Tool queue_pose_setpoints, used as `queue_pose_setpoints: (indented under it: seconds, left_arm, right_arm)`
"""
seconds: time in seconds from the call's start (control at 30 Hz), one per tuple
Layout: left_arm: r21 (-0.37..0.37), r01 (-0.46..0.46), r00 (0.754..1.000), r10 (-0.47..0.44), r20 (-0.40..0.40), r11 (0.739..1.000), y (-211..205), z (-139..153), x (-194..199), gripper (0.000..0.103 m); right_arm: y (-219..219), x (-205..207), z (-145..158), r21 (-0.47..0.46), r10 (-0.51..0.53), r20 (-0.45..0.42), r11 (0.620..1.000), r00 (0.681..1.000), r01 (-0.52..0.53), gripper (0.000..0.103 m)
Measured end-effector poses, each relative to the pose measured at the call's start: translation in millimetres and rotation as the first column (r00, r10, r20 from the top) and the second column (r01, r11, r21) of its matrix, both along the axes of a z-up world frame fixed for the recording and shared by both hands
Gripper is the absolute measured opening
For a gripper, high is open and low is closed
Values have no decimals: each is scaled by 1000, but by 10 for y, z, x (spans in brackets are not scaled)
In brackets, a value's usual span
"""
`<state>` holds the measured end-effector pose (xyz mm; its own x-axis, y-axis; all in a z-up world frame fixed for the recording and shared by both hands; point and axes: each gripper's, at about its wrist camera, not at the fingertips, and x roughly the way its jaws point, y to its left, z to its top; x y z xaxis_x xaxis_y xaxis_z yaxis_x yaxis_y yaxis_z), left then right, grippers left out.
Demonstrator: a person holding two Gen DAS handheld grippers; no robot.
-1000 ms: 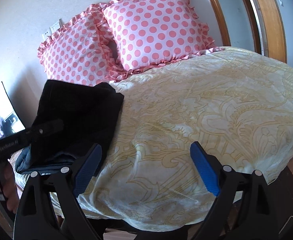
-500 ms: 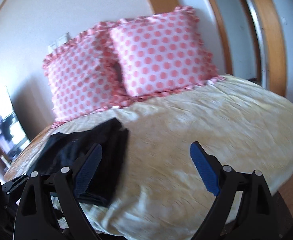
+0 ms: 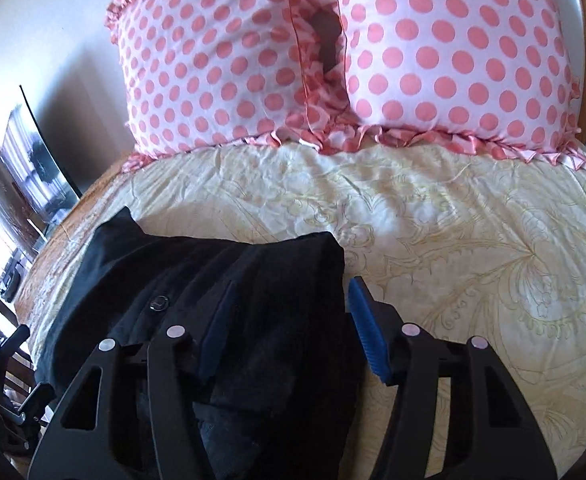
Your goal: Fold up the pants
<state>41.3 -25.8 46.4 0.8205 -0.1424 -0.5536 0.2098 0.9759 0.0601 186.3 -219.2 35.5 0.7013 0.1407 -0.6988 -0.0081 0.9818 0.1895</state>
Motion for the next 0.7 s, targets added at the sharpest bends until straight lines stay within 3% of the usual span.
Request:
queue_pose_setpoints:
  seconds: [0.07,0.17,0.2,0.27,0.33,0.43,0.6,0.67,0.7]
  left_arm:
    - [10,-2,1000,2,-9,1000,20,-49,27,101]
    - [13,3,1000,-2,-23,1000,38,-105,33,101]
    - [12,5,1000,-5,-25,1000,41,-114,44,101]
    - [9,7,1000,-7,-25,1000,40,-116,54,101]
    - [5,7,1000,-7,-23,1000,46,-107,62,101]
    - [-3,5,1000,-5,-18,1000,65,-103,69,101]
    - [-20,5,999,-6,-43,1000,70,-142,121,101]
    - [-32,7,999,-8,-39,999,91,-121,104,101]
    - [-33,4,1000,-5,-28,999,102,-109,89,101]
  right_arm:
    - [1,61,-81,-10,2,-42,1000,999,-2,57]
    - [27,55,-147,-34,15,-41,999,999,-17,32]
    - [43,18,-141,-48,20,-30,999,999,-21,17]
    - [40,-78,-119,-68,9,-6,998,1000,-10,11]
    - [-27,-207,-80,-21,-8,16,1000,1000,9,4]
    - [-109,-489,-33,37,-48,72,998,996,45,4]
    - [-124,-567,-232,-5,-116,61,993,991,117,6]
    - [-77,-650,-127,-59,-140,79,988,987,145,24]
    - [-46,-750,-43,-93,-152,119,982,981,163,38]
